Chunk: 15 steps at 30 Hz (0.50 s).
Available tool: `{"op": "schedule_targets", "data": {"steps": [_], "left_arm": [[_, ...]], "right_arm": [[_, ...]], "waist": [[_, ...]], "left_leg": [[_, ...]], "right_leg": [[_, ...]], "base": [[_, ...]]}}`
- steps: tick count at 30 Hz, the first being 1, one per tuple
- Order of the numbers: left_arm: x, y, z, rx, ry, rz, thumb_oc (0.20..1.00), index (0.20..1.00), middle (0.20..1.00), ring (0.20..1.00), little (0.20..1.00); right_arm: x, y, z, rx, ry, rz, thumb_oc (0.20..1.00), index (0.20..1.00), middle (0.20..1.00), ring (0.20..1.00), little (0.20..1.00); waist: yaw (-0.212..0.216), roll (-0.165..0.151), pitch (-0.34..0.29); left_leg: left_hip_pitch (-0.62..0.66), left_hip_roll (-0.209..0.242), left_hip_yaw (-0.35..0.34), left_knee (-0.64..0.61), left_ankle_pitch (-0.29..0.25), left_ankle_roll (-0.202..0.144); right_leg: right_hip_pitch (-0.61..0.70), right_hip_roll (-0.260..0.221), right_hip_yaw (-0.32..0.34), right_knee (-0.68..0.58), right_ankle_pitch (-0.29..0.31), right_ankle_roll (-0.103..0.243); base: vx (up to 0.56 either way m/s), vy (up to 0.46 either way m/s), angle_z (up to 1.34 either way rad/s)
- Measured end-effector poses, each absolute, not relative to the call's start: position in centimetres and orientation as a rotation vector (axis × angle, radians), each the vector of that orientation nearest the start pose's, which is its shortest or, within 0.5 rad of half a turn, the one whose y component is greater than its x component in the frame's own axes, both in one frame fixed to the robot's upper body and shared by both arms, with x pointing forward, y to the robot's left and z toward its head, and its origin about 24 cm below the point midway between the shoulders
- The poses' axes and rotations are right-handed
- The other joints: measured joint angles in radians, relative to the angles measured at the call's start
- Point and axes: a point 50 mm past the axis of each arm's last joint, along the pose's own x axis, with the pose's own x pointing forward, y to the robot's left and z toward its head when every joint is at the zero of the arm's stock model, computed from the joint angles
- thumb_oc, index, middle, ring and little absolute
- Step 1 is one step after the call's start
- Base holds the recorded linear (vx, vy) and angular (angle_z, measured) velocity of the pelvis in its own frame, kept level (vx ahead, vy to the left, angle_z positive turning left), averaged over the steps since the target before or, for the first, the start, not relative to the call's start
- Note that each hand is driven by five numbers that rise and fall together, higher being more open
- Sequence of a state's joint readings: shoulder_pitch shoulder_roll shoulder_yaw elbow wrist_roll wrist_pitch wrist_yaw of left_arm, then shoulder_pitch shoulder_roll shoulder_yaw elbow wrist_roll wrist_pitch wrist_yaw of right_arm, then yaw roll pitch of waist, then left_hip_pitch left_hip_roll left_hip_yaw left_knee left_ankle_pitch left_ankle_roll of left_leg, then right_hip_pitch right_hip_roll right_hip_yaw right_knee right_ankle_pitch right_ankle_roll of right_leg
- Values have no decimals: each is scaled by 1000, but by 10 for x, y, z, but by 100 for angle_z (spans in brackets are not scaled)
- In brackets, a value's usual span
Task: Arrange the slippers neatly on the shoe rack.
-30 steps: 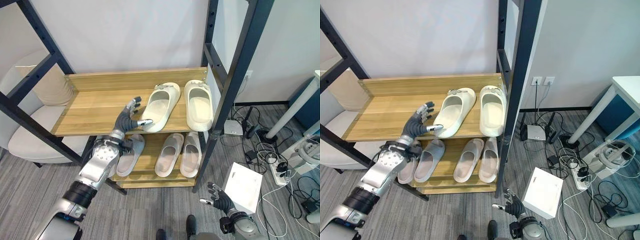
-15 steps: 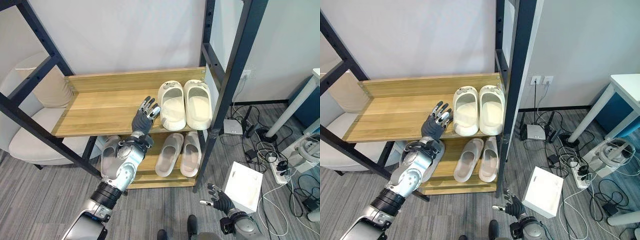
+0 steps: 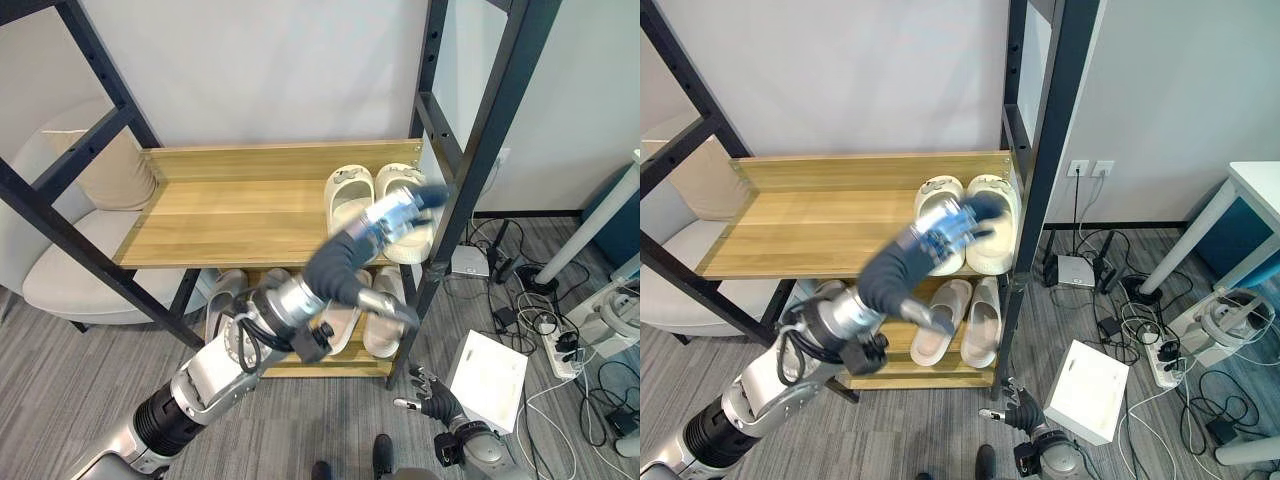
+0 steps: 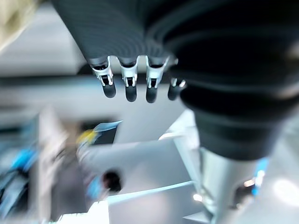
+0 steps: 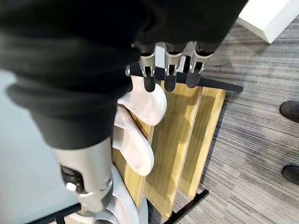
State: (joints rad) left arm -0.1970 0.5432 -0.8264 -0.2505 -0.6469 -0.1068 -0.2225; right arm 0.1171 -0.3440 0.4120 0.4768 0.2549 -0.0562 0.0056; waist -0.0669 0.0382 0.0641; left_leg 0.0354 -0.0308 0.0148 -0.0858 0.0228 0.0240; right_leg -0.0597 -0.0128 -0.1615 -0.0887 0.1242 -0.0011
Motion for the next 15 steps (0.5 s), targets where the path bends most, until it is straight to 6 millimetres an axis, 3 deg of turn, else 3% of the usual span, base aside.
{"op": "schedule_targets", "data": {"steps": [2, 3, 4, 9, 11, 13, 15], "left_arm": [[185, 67, 22, -142, 245, -1027, 1000, 1000, 1000, 1000, 1000], [183, 90, -9, -79, 364, -934, 1000, 1000, 1000, 1000, 1000], [180, 105, -26, -35, 444, -870, 1000, 1000, 1000, 1000, 1000], [176, 149, -58, 6, 542, -592, 1000, 1000, 1000, 1000, 1000], [164, 151, -75, -8, 599, -498, 1000, 1000, 1000, 1000, 1000], [154, 161, -104, -119, 699, -190, 1000, 1000, 1000, 1000, 1000], [154, 165, -105, -91, 706, -127, 1000, 1000, 1000, 1000, 1000]], "right_arm": [[173, -169, -89, -149, 620, 243, 1000, 1000, 1000, 1000, 1000], [174, -170, -89, -150, 620, 244, 1000, 1000, 1000, 1000, 1000], [173, -170, -89, -149, 621, 240, 1000, 1000, 1000, 1000, 1000], [174, -177, -90, -147, 626, 209, 1000, 1000, 1000, 1000, 1000], [173, -176, -91, -141, 630, 202, 1000, 1000, 1000, 1000, 1000], [172, -172, -92, -125, 627, 185, 1000, 1000, 1000, 1000, 1000], [174, -167, -91, -106, 615, 161, 1000, 1000, 1000, 1000, 1000]], "waist": [[1, 2, -1], [-1, 1, 0], [-6, -1, 0], [19, -2, 1], [28, -7, 5], [25, -21, 11], [32, -38, 15]], "left_leg": [[-12, 4, -1, -1, 3, 0], [-15, 6, -1, -1, 4, -2], [-14, 8, -2, 2, 5, -2], [-6, 9, -5, -1, 4, -2], [-8, 9, -9, -2, 3, 0], [-3, 8, -13, -2, 0, 0], [-13, 9, -35, -1, 6, -2]], "right_leg": [[-12, 3, -1, 0, 0, 0], [-14, 6, -1, 0, 0, -1], [-13, 7, -2, 0, 0, -2], [-3, 8, -6, 0, -4, -6], [2, 7, -9, 0, -4, -5], [8, 7, -13, 0, -8, -8], [1, 5, -35, 0, -19, -23]], "base": [[-6, 5, -2], [0, 0, 0], [-6, 8, 6], [-2, 2, 3], [-4, -8, 4], [-3, -9, 9], [-4, -7, 27]]}}
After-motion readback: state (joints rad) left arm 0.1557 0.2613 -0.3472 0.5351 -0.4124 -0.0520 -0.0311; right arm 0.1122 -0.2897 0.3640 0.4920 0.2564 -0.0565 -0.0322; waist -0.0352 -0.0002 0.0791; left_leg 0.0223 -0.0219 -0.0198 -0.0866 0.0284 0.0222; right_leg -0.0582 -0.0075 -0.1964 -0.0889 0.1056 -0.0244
